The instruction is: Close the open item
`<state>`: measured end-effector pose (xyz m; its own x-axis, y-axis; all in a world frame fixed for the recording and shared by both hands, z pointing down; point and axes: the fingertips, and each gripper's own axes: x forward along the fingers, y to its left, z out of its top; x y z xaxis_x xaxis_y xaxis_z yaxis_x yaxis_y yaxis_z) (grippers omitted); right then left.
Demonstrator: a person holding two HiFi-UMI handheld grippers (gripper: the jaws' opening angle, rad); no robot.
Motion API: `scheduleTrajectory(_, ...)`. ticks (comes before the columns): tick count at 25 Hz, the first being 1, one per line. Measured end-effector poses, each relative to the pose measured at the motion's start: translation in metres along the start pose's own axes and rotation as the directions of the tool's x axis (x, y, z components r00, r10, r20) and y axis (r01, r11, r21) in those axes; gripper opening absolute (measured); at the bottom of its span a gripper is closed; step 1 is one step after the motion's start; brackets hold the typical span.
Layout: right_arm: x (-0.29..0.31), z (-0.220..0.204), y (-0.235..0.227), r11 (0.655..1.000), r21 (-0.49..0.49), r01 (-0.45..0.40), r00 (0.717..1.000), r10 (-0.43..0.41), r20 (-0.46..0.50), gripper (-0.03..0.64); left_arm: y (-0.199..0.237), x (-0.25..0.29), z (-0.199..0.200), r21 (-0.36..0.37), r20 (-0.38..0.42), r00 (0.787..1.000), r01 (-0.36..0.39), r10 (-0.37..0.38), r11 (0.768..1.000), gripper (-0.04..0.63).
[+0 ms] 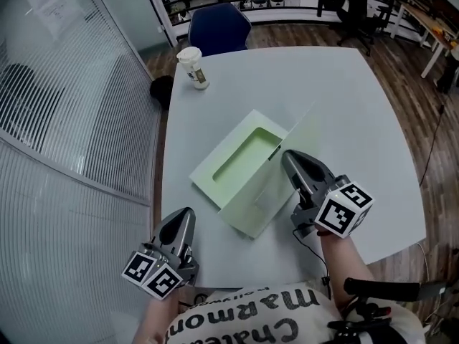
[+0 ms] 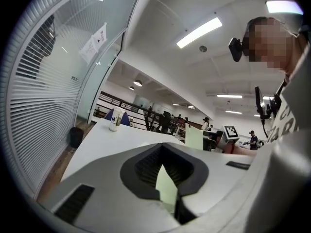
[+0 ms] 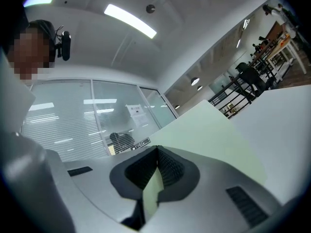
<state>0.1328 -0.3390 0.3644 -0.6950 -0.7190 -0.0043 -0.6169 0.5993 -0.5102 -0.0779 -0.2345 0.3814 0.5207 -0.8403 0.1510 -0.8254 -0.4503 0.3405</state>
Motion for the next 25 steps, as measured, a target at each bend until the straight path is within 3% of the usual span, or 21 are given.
scheduleTrajectory(6, 0.001, 0.002, 0.002, 0.997, -0.072, 0.036, 0.999, -0.037, -0.015, 0.000, 0.006, 0.017, -0.001, 0.038, -0.032, 0.999, 0.039, -0.038, 0.999, -0.009)
scheduleTrajectory(9, 0.001, 0.002, 0.002, 0.990, -0.112, 0.083, 0.996, -0.087, -0.029, 0.001, 0.018, 0.029, -0.011, 0.044, -0.098, 0.994, 0.045, -0.040, 0.998, -0.009)
scheduleTrajectory(12, 0.008, 0.001, 0.003, 0.980, -0.152, 0.126, 0.990, -0.134, -0.043, 0.000, 0.027, 0.042, -0.015, 0.041, -0.151, 0.984, 0.099, -0.092, 0.994, -0.009)
scheduleTrajectory(16, 0.043, -0.017, -0.005, 0.956, -0.230, 0.181, 0.978, -0.199, -0.058, 0.000, 0.060, 0.065, -0.016, 0.015, -0.141, 0.969, 0.206, -0.202, 0.978, -0.009)
scheduleTrajectory(20, 0.074, -0.034, -0.014, 0.935, -0.275, 0.223, 0.966, -0.250, -0.067, 0.001, 0.091, 0.079, -0.027, -0.023, -0.147, 0.958, 0.245, -0.245, 0.969, -0.009)
scheduleTrajectory(25, 0.090, -0.042, -0.018, 0.906, -0.338, 0.254, 0.954, -0.292, -0.064, 0.001, 0.099, 0.084, -0.032, -0.037, -0.122, 0.948, 0.290, -0.292, 0.956, -0.009)
